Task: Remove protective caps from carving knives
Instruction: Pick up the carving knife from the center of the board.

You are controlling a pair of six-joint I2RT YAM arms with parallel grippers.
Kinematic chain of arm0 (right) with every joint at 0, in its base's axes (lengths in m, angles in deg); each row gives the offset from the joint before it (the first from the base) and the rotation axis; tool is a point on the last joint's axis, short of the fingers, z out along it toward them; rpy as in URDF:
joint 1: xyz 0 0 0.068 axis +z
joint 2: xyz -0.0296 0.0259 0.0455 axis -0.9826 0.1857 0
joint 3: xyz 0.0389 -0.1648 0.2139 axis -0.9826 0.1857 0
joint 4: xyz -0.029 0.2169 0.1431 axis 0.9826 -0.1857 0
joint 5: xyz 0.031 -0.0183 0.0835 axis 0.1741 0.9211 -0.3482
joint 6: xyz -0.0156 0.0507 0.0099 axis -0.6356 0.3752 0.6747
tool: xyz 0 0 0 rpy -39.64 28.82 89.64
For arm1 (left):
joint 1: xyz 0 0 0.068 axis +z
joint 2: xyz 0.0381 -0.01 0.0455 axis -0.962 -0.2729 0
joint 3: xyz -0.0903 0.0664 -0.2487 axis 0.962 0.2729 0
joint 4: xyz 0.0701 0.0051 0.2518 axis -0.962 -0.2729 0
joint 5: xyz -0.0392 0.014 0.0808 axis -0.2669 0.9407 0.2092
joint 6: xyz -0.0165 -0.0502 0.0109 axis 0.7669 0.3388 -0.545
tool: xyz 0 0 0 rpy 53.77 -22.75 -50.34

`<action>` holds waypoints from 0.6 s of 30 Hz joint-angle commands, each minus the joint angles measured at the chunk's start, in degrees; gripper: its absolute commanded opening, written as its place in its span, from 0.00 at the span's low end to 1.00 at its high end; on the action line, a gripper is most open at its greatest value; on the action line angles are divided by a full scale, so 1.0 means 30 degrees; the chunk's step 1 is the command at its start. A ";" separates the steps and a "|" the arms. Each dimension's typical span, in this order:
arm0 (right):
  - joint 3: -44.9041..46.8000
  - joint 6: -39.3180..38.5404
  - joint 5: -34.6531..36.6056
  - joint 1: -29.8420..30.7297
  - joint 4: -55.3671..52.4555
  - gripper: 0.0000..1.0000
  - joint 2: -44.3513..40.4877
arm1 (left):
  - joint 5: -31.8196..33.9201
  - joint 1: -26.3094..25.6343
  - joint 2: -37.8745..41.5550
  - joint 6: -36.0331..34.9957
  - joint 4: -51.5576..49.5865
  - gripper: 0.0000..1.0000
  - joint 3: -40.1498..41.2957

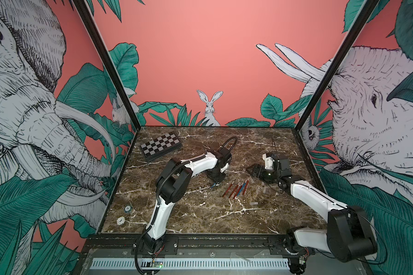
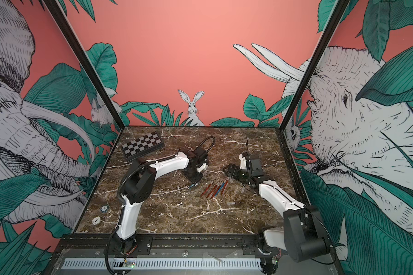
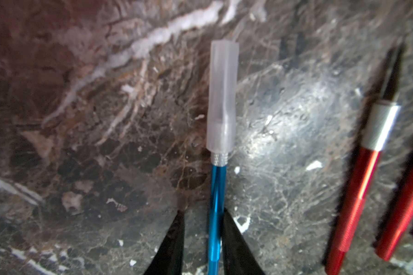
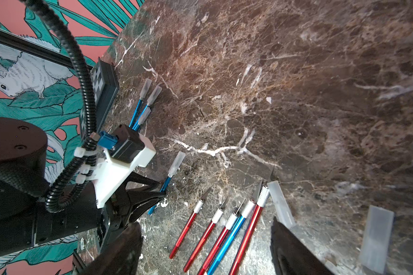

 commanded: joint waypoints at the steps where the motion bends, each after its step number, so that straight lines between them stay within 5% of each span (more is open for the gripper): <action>1: -0.0336 0.0032 -0.0190 -0.0099 0.0544 0.82 0.0192 | -0.0566 -0.0031 -0.0412 -0.0183 -0.0493 0.27 -0.0206; 18: -0.0513 0.0219 -0.0316 -0.0087 0.0964 0.82 0.0542 | -0.0870 -0.0039 -0.0514 -0.0225 -0.0355 0.12 -0.0101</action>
